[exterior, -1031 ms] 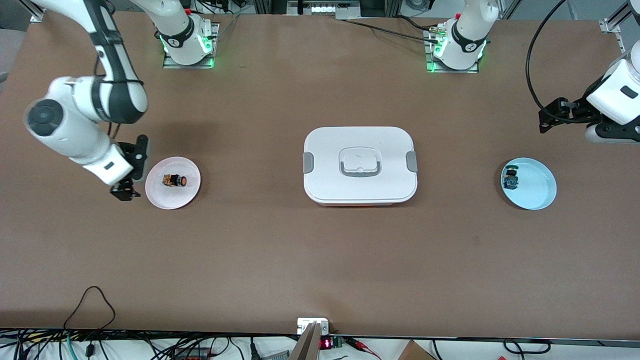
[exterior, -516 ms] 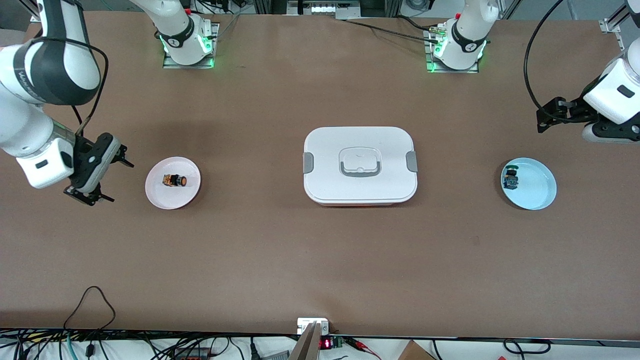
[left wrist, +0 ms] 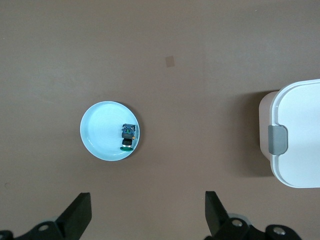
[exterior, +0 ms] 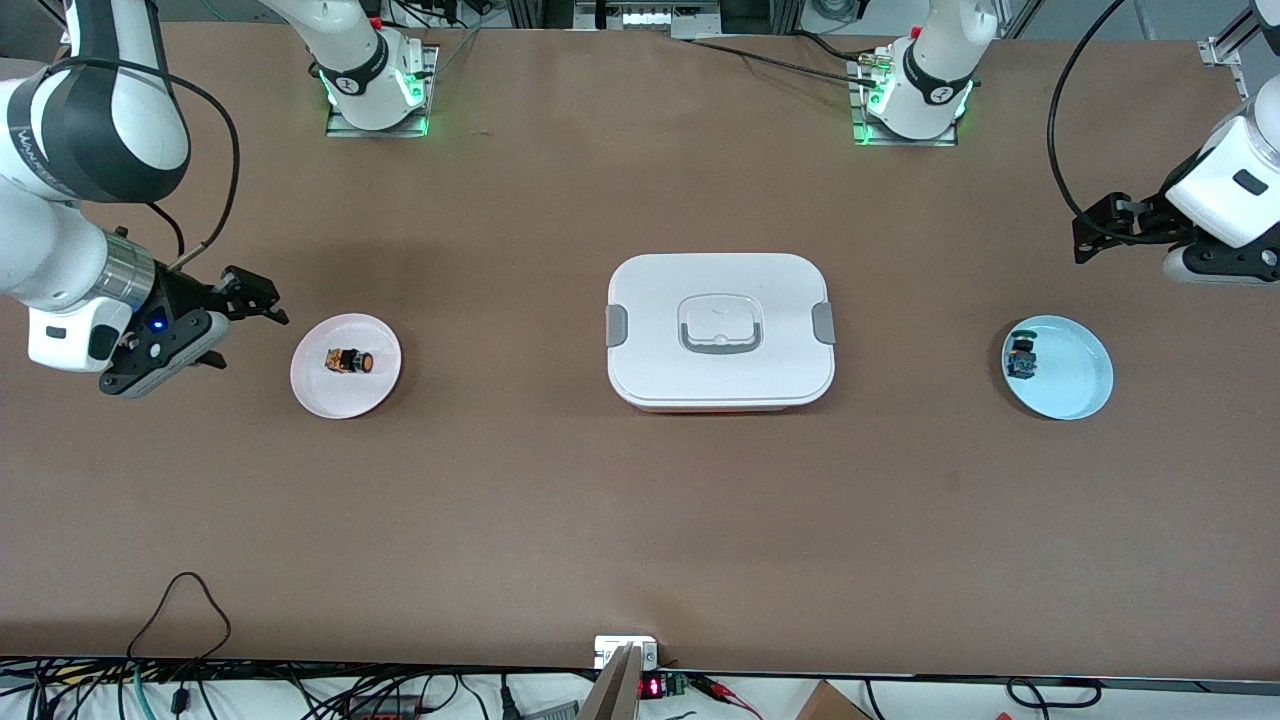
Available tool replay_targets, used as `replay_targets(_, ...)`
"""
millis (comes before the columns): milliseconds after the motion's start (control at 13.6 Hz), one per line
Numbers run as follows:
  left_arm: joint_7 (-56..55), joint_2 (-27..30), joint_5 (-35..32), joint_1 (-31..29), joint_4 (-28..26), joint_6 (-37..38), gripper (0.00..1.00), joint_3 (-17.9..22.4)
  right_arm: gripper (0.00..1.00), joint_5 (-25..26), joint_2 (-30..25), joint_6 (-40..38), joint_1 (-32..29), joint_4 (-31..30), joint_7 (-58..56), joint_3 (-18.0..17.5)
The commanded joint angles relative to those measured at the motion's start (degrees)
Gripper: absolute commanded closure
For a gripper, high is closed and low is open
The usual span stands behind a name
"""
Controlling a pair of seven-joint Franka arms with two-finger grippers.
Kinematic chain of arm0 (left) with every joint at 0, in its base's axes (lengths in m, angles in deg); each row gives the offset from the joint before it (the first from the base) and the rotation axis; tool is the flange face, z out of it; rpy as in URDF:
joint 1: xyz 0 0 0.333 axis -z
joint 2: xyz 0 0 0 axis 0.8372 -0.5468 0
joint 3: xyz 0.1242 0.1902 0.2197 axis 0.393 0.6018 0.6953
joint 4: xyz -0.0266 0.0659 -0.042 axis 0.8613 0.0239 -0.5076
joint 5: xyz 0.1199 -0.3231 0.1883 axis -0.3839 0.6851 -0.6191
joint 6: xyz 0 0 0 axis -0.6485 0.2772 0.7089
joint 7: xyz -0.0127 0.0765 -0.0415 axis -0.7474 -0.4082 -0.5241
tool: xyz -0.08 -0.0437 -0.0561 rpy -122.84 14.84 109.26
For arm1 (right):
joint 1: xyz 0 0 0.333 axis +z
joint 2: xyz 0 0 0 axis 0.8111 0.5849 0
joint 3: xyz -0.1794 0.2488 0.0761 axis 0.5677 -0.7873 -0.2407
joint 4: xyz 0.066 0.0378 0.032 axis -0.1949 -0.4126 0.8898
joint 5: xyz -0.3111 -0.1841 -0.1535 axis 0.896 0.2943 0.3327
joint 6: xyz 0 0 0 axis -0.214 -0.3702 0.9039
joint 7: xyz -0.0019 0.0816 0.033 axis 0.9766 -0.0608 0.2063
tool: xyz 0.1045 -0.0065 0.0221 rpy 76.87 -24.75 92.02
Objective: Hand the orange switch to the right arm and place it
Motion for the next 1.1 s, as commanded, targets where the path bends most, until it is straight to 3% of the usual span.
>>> replay_targets(0, -0.4, 0.8, 1.0, 0.4, 0.1, 1.0, 0.00, 0.5, 0.00, -1.0, 0.1, -7.1, 0.7, 2.0, 16.7, -0.2)
replay_targets(147, -0.3, 0.8, 1.0, 0.4, 0.1, 1.1, 0.00, 0.5, 0.00, 1.1, -0.2, -10.5, 2.2, 4.0, 20.9, -0.1)
replay_targets(516, -0.3, 1.0, 1.0, 0.4, 0.1, 1.7, 0.00, 0.5, 0.00, 10.7, -1.5, -7.2, -1.1, 8.7, 21.1, 2.2)
replay_targets(663, -0.2, 0.9, 1.0, 0.3, 0.1, 1.8, 0.00, 0.5, 0.00, 10.5, -2.2, -7.6, -5.4, 10.7, 21.2, 0.0)
replay_targets(884, -0.1, 0.9, 1.0, 0.3, 0.1, 1.8, 0.00, 0.5, 0.00, 10.6, -2.2, -16.9, -5.2, 15.3, 25.7, -0.6)
replay_targets(1031, -0.1, 0.9, 1.0, 0.3, 0.1, 1.8, 0.00, 0.5, 0.00, 10.9, -2.5, -17.8, -5.0, 14.3, 26.8, -0.6)
